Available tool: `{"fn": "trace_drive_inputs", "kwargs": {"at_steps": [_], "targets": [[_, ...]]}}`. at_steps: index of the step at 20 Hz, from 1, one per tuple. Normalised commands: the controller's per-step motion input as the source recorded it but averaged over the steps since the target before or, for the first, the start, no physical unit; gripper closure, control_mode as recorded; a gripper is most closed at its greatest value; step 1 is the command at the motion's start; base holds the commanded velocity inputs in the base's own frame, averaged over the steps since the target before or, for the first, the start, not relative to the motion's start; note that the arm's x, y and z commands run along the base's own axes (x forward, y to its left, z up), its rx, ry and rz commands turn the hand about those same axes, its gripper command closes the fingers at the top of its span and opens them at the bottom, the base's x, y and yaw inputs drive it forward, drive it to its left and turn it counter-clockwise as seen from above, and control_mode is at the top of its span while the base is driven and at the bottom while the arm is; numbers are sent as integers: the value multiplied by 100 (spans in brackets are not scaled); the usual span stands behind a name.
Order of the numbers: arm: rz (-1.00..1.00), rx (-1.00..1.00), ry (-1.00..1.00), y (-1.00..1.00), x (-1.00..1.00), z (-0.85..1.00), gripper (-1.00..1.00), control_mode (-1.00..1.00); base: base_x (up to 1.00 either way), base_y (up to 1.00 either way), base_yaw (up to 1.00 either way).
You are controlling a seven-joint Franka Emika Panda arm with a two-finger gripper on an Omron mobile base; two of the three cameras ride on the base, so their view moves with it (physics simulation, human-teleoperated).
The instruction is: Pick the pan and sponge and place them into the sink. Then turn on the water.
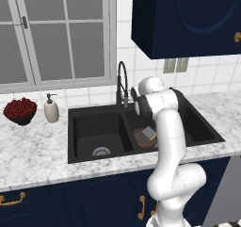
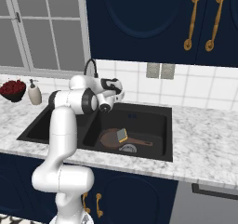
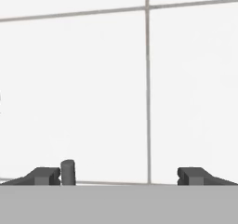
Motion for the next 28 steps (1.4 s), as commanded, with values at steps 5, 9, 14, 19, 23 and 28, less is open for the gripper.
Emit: {"fn": "trace_drive_inputs", "kwargs": {"at_steps": [5,9,14,19,23,28], "targets": [[0,0,0,-15,0,0,-100,-100,0,0,0],[0,0,0,-15,0,0,-100,-100,0,0,0],[-3,0,0,-33,0,0,-100,-100,0,0,0],[-10,0,0,-59,0,0,-100,-100,0,0,0],[-8,0,0,-80,0,0,-100,-100,0,0,0],[-5,2,0,-97,0,0,-100,-100,0,0,0]]}}
